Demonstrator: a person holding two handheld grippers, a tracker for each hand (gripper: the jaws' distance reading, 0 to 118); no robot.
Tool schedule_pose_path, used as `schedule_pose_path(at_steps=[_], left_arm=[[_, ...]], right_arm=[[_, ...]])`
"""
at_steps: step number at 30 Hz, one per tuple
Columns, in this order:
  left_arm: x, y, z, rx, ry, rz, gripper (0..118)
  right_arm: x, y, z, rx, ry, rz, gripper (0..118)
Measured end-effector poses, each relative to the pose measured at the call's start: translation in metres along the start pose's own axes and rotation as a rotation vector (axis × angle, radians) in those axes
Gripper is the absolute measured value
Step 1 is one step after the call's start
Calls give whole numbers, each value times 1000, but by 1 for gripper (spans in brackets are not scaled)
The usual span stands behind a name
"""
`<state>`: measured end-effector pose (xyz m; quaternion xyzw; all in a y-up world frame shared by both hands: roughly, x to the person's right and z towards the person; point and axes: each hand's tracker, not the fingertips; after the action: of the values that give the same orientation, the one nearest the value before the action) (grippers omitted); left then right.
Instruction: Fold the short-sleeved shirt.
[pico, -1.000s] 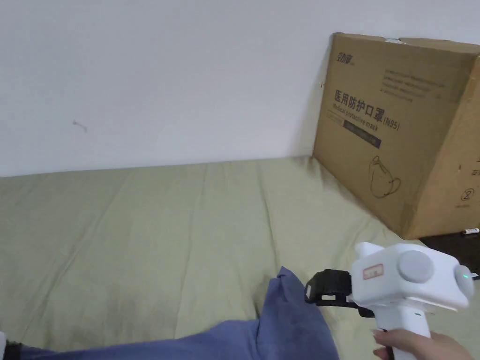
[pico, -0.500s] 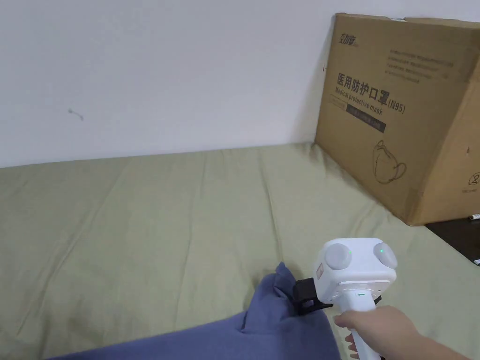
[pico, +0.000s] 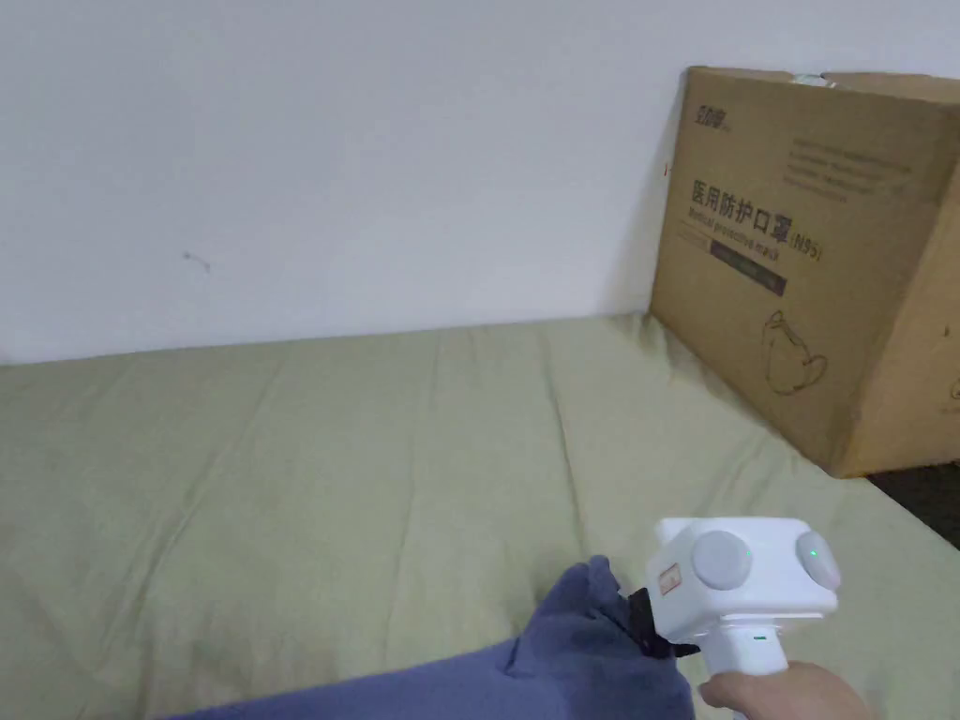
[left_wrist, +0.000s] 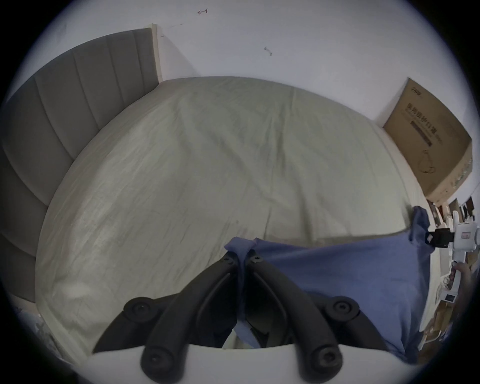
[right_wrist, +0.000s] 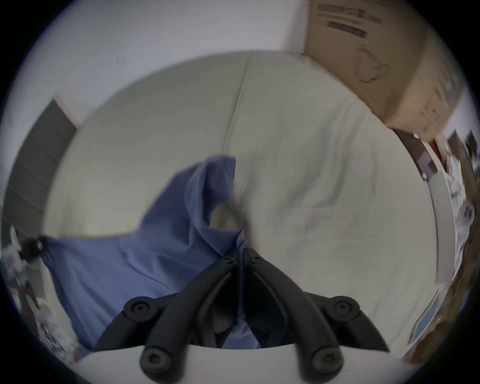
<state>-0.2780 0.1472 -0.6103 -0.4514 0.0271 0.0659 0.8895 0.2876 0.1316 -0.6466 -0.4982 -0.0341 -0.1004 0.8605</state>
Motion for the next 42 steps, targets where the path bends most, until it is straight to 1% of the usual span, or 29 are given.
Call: schedule_pose_path(at_steps=[1, 4, 8, 13, 17, 20, 23, 29, 34, 37, 40, 42], left_arm=[[-2, 2, 10, 15, -11, -6, 3], [-5, 12, 50, 73, -74, -6, 3], [3, 35, 106, 163, -90, -76, 3], [5, 80, 163, 255, -114, -70, 3], [11, 121, 199, 313, -112, -109, 3], [18, 151, 218, 357, -99, -136, 3], [26, 182, 231, 398, -83, -165, 3], [34, 252, 237, 486, -65, -141, 3], [41, 311, 232, 557, -57, -100, 3], [44, 340, 225, 593, -54, -75, 3], [50, 354, 215, 625, -33, -80, 3], [53, 357, 205, 637, -16, -94, 3]], right_arm=[[4, 0, 16, 54, 10, -21, 2], [10, 9, 75, 196, 19, -7, 2], [8, 31, 149, 283, 49, -11, 2], [0, 63, 230, 390, 59, -34, 2], [-12, 95, 284, 472, 66, -36, 2], [-24, 123, 313, 521, 76, -39, 2], [-40, 155, 333, 567, 47, -22, 2], [-62, 235, 357, 671, 61, -58, 2], [-87, 293, 373, 779, 47, -23, 2], [-94, 318, 379, 819, 52, -29, 2], [-100, 330, 377, 855, 49, -35, 2], [-104, 331, 368, 867, 19, -4, 2]])
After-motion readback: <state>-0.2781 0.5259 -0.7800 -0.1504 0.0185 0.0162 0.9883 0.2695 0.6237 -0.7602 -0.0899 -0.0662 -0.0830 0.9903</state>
